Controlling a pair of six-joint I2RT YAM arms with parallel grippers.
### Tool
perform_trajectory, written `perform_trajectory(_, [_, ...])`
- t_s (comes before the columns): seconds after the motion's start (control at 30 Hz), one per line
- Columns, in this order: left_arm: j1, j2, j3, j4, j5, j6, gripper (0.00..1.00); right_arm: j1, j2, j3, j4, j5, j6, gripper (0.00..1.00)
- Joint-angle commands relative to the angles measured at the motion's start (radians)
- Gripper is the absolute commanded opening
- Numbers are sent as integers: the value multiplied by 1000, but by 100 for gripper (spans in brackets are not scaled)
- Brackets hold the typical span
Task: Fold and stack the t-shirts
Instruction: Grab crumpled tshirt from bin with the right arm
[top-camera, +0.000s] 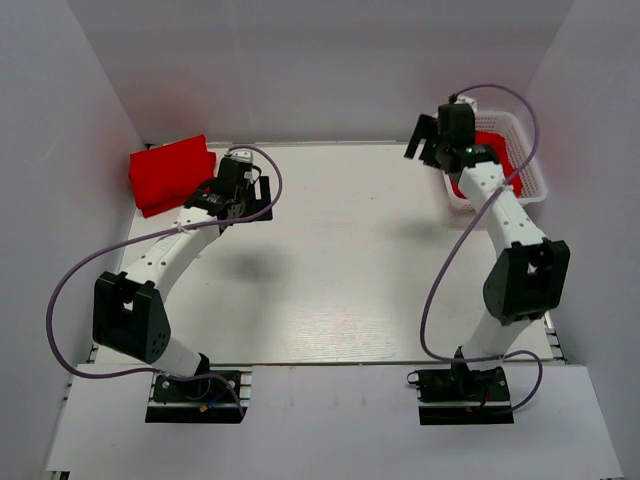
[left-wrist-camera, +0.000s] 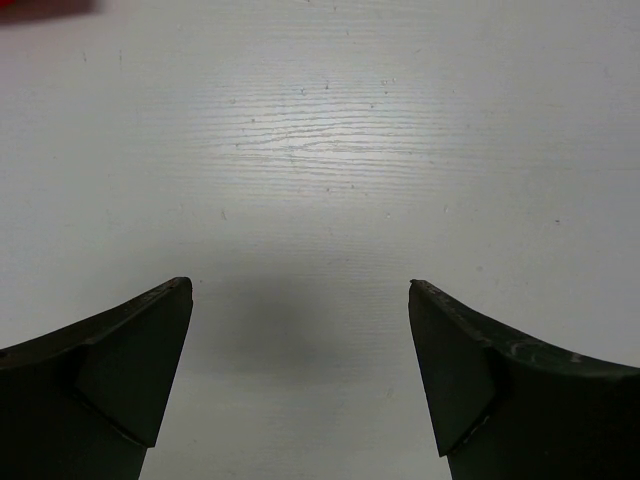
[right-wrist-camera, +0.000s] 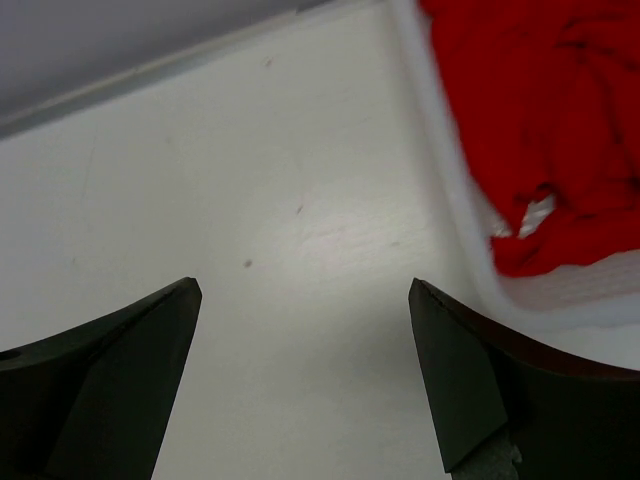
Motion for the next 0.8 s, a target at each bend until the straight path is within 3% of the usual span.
perform_trajectory(0.0, [4, -9, 39, -1, 17, 8, 99, -84, 104, 192, -93, 160, -25, 90])
perform_trajectory(0.2, [4, -9, 48, 29, 17, -3, 99, -210, 375, 521, -168, 126, -35, 90])
perform_trajectory(0.3, [4, 13, 60, 29, 17, 6, 99, -288, 444, 585, -130, 45, -64, 90])
perform_trajectory(0.53, [4, 122, 172, 11, 37, 15, 99, -360, 596, 542, 166, -4, -108, 90])
perform_trajectory(0.77, [4, 217, 230, -9, 68, 15, 99, -409, 759, 622, 276, -139, -26, 90])
